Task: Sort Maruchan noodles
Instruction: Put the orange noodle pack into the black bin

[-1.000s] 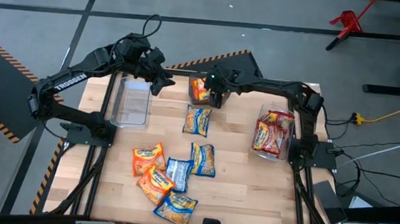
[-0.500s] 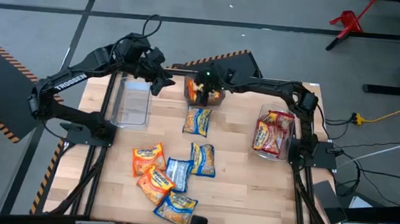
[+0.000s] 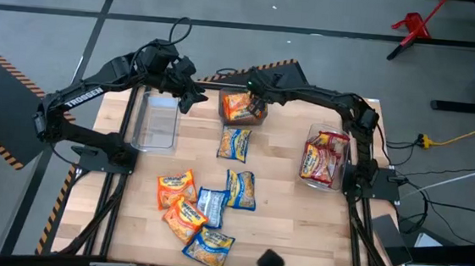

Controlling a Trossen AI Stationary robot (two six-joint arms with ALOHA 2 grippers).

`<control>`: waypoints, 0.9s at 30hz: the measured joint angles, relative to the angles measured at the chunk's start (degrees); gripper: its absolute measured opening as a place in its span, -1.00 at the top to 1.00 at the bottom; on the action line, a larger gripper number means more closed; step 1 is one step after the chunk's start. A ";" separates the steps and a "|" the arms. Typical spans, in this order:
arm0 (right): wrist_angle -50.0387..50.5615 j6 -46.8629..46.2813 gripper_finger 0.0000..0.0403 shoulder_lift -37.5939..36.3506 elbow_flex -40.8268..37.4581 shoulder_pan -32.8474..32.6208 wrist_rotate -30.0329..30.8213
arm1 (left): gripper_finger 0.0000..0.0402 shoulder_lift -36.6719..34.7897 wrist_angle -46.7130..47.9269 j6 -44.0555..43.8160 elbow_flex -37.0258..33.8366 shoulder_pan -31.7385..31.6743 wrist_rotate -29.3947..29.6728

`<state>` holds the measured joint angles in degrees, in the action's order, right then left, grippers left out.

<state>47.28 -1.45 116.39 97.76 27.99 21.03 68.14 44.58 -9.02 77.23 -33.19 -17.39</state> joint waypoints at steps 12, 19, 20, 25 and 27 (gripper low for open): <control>-1.67 -2.65 -0.20 2.96 0.04 1.20 -8.08 | 0.11 0.00 -0.02 0.13 0.00 0.00 0.31; -0.84 -0.31 -0.20 6.90 0.04 0.05 -8.29 | 0.11 0.00 0.00 0.07 0.00 0.00 0.31; -0.13 -0.49 -0.20 7.00 0.05 0.16 -8.57 | 0.11 0.00 -0.02 0.05 0.00 -0.02 0.31; 3.32 0.56 -0.20 7.07 0.11 1.51 -8.51 | 0.11 0.00 -0.02 -0.77 0.00 0.00 0.33; 4.44 1.83 -0.20 7.09 0.14 2.07 -8.66 | 0.11 0.00 -0.04 -0.90 0.00 -0.02 0.36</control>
<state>51.72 0.37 123.48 97.90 30.06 12.37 68.14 44.54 -9.91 77.23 -33.21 -17.03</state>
